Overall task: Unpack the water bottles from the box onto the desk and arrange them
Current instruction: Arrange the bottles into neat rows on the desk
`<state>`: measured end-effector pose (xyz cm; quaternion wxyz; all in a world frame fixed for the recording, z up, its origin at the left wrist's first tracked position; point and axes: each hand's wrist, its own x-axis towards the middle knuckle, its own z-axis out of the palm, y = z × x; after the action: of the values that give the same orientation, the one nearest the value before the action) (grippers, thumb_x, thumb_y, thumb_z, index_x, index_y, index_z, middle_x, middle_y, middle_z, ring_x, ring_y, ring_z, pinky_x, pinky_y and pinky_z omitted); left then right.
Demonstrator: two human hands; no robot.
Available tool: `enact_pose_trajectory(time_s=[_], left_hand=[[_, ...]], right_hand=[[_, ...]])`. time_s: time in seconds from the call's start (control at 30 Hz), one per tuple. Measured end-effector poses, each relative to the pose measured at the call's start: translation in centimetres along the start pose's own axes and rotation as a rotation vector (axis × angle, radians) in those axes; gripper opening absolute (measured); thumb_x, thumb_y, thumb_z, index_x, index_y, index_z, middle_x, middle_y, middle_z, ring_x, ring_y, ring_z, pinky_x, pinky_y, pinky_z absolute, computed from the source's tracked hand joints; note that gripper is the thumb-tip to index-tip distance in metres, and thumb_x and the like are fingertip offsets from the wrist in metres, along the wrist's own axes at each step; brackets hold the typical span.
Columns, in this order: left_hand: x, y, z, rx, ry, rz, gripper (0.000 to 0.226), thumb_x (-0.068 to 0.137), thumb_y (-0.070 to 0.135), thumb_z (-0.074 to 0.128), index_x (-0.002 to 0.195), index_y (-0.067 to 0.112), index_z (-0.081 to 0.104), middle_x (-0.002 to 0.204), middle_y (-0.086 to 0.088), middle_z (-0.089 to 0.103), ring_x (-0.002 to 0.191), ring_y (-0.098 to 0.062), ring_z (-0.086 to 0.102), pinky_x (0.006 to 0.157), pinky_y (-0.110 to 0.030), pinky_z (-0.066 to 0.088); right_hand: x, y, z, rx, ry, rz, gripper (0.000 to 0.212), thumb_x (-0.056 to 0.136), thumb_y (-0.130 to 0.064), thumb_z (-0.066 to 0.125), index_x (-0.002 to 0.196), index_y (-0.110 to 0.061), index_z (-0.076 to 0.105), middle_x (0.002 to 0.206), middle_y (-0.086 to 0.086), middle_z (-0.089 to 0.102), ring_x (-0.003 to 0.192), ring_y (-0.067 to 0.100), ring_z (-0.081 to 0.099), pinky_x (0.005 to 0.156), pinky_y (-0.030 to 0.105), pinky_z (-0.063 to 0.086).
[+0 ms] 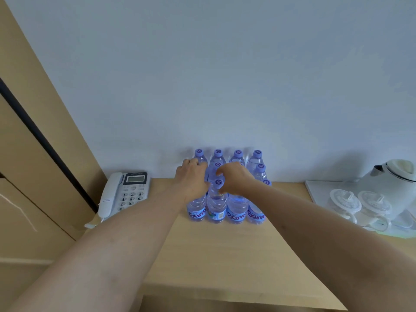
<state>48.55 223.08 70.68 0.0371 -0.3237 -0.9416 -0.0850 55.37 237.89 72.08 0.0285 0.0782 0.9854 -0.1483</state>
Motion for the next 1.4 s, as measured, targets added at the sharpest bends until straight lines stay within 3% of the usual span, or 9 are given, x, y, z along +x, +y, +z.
enact_pose_trajectory(time_s=[0.2, 0.37, 0.53, 0.67, 0.77, 0.93, 1.07, 1.2, 1.4], left_hand=[[-0.7, -0.9, -0.1, -0.015, -0.004, -0.009, 0.036, 0.086, 0.033, 0.06, 0.117, 0.016, 0.054, 0.117, -0.007, 0.05, 0.112, -0.029, 0.043, 0.083, -0.038, 0.044], [-0.9, -2.1, 0.1, 0.003, -0.025, 0.007, 0.041, 0.088, 0.032, 0.058, 0.125, 0.018, 0.051, 0.119, -0.006, 0.05, 0.113, -0.028, 0.043, 0.083, -0.036, 0.042], [-1.1, -3.5, 0.3, -0.021, -0.035, 0.011, 0.04, 0.089, 0.029, 0.055, 0.127, 0.019, 0.05, 0.119, -0.006, 0.049, 0.113, -0.029, 0.042, 0.081, -0.036, 0.039], [-1.3, -4.6, 0.6, -0.062, -0.025, 0.015, 0.033, 0.086, 0.026, 0.055, 0.118, 0.017, 0.052, 0.113, -0.007, 0.05, 0.109, -0.029, 0.043, 0.075, -0.034, 0.036], [-1.4, -5.3, 1.1, -0.057, -0.027, 0.025, 0.033, 0.086, 0.029, 0.055, 0.117, 0.018, 0.053, 0.113, -0.006, 0.05, 0.108, -0.029, 0.044, 0.074, -0.034, 0.034], [-1.5, -6.2, 1.4, -0.093, -0.019, -0.002, 0.037, 0.085, 0.032, 0.056, 0.12, 0.02, 0.054, 0.117, -0.006, 0.05, 0.112, -0.029, 0.043, 0.079, -0.036, 0.038], [-1.6, -6.3, 1.4, -0.103, -0.01, 0.004, 0.038, 0.083, 0.034, 0.058, 0.118, 0.02, 0.053, 0.117, -0.006, 0.05, 0.111, -0.028, 0.043, 0.079, -0.036, 0.038], [-1.5, -6.4, 1.4, -0.118, -0.013, 0.006, 0.04, 0.084, 0.034, 0.059, 0.12, 0.019, 0.053, 0.118, -0.006, 0.05, 0.113, -0.029, 0.042, 0.079, -0.035, 0.037], [-1.1, -5.9, 1.1, -0.121, -0.014, 0.007, 0.038, 0.086, 0.031, 0.059, 0.121, 0.018, 0.052, 0.119, -0.007, 0.049, 0.114, -0.029, 0.042, 0.08, -0.035, 0.037]], right_hand=[[0.5, -1.0, 0.8, -0.031, -0.003, 0.019, 0.045, 0.076, -0.041, 0.077, 0.108, -0.011, 0.071, 0.104, 0.008, 0.067, 0.091, 0.026, 0.065, 0.073, 0.038, 0.057], [0.6, -2.0, 0.9, -0.113, -0.004, 0.106, 0.031, 0.08, -0.041, 0.073, 0.072, -0.017, 0.055, 0.078, 0.0, 0.049, 0.067, 0.02, 0.051, 0.048, 0.027, 0.035], [0.5, -3.2, 1.4, -0.118, -0.011, 0.14, 0.037, 0.08, -0.008, 0.063, 0.059, -0.014, 0.033, 0.063, 0.003, 0.038, 0.059, 0.023, 0.044, 0.043, 0.026, 0.027], [0.6, -3.7, 1.4, -0.141, -0.001, 0.16, 0.012, 0.082, 0.003, 0.055, 0.076, -0.007, 0.06, 0.08, 0.011, 0.057, 0.082, 0.033, 0.063, 0.062, 0.034, 0.05], [0.7, -3.6, 1.9, -0.147, 0.013, 0.138, 0.037, 0.082, 0.007, 0.052, 0.111, -0.005, 0.071, 0.108, 0.018, 0.067, 0.095, 0.034, 0.066, 0.08, 0.04, 0.059], [0.9, -3.5, 2.2, -0.101, 0.004, 0.148, 0.033, 0.082, -0.001, 0.06, 0.112, -0.007, 0.07, 0.107, 0.016, 0.068, 0.094, 0.032, 0.065, 0.08, 0.041, 0.058], [0.8, -3.8, 2.1, -0.096, 0.035, 0.224, 0.028, 0.085, -0.032, 0.073, 0.081, -0.01, 0.056, 0.086, 0.007, 0.056, 0.078, 0.027, 0.058, 0.061, 0.033, 0.047], [0.8, -4.4, 1.9, -0.119, 0.012, 0.22, 0.005, 0.087, -0.007, 0.061, 0.083, -0.004, 0.061, 0.092, 0.014, 0.063, 0.084, 0.03, 0.061, 0.063, 0.032, 0.047], [0.9, -4.2, 1.9, -0.124, -0.025, 0.146, 0.031, 0.083, 0.005, 0.053, 0.106, -0.004, 0.071, 0.102, 0.016, 0.067, 0.088, 0.032, 0.065, 0.074, 0.038, 0.059]])
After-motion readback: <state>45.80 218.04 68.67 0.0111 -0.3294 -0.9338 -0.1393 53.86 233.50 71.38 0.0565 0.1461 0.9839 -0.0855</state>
